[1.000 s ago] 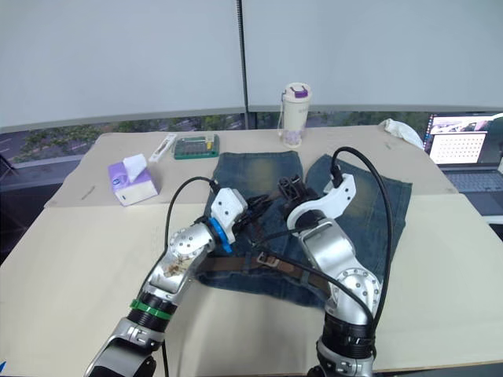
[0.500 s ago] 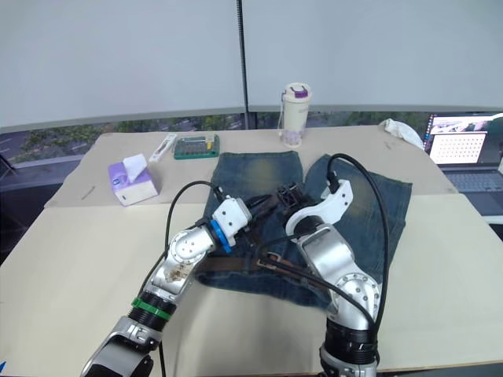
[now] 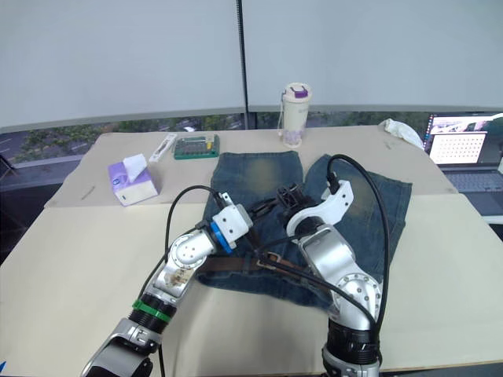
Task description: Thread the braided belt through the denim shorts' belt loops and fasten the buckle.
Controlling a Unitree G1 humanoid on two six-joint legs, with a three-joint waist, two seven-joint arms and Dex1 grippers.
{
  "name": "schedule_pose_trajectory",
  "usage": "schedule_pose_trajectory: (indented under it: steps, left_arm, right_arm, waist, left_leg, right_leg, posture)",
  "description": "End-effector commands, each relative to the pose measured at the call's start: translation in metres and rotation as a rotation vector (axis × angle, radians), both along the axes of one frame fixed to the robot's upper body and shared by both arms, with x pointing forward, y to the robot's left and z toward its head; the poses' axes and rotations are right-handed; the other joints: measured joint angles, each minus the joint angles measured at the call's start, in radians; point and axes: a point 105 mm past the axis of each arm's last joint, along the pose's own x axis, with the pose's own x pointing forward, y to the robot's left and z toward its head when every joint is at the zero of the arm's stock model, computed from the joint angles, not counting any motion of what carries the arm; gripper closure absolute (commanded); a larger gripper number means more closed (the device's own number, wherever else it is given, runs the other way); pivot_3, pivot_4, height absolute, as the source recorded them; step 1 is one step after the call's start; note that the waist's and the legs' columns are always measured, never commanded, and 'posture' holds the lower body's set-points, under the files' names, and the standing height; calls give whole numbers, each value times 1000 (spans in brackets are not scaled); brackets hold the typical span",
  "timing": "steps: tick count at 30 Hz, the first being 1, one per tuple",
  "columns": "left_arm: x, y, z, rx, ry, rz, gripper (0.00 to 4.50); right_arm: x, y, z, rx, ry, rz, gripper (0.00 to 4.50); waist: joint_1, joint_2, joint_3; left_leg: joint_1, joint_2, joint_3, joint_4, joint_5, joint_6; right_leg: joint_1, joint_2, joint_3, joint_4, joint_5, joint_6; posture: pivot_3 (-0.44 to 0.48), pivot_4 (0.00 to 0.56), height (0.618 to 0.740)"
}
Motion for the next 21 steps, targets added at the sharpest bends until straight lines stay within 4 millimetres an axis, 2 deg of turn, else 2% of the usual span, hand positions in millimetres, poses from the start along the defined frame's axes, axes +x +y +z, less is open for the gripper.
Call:
schedule_pose_trajectory:
  steps: [1,2,4,5,7,10,15,18,21]
  left_arm:
    - [2,2,9,-16,-27,13,4458]
    - [2,2,8,-11,-28,14,4458]
    - [3,3,7,14,-44,20,4500]
    - [3,4,7,33,-58,24,4500]
    - [3,7,3,76,-70,29,4500]
    - [0,12,-7,150,-44,0,4500]
    - [-4,25,-20,310,-49,-16,4500]
    - [-9,32,-27,422,-70,-55,4500]
    - [-11,35,-28,493,-98,-75,4500]
  right_arm:
    - [-4,4,11,7,-54,26,4500]
    - [-4,4,11,0,-62,33,4500]
    - [-8,4,17,-31,-122,60,3574]
    - [-9,2,18,-90,-154,65,3384]
    - [-13,-6,21,-258,-250,73,2585]
    - [-25,-11,24,-489,-403,148,1638]
    - [-48,-2,11,-806,-543,359,1638]
    - [-58,1,-15,-1030,-553,498,1638]
    - [-61,0,-36,-1160,-534,576,1638]
  waist:
    - [0,0,0]
    - [0,0,0]
    - [0,0,0]
    - [0,0,0]
    - [1,0,0]
    - [3,0,0]
    - [-1,-1,1]
    - [1,-1,1]
    - [3,-2,2]
  left_leg:
    - [0,0,0,0,0,0]
    - [0,0,0,0,0,0]
    - [0,0,0,0,0,0]
    - [0,0,0,0,0,0]
    - [0,0,0,0,0,0]
    - [0,0,1,0,0,0]
    - [0,1,1,0,0,1]
    - [0,0,1,0,0,1]
    - [0,0,1,1,0,0]
  right_leg:
    - [0,0,0,0,0,0]
    - [0,0,0,0,0,0]
    - [0,0,0,0,0,0]
    - [0,0,0,0,0,0]
    - [0,0,0,0,0,0]
    - [1,0,-1,-1,0,0]
    - [1,1,-2,-2,-1,1]
    - [1,1,-2,-2,-1,1]
    - [1,0,-2,-2,-1,1]
  posture:
    - [0,150,740]
    - [0,150,740]
    - [0,150,740]
    - [0,150,740]
    - [0,150,740]
    - [0,150,740]
    - [0,150,740]
    - [0,150,740]
    - [0,150,740]
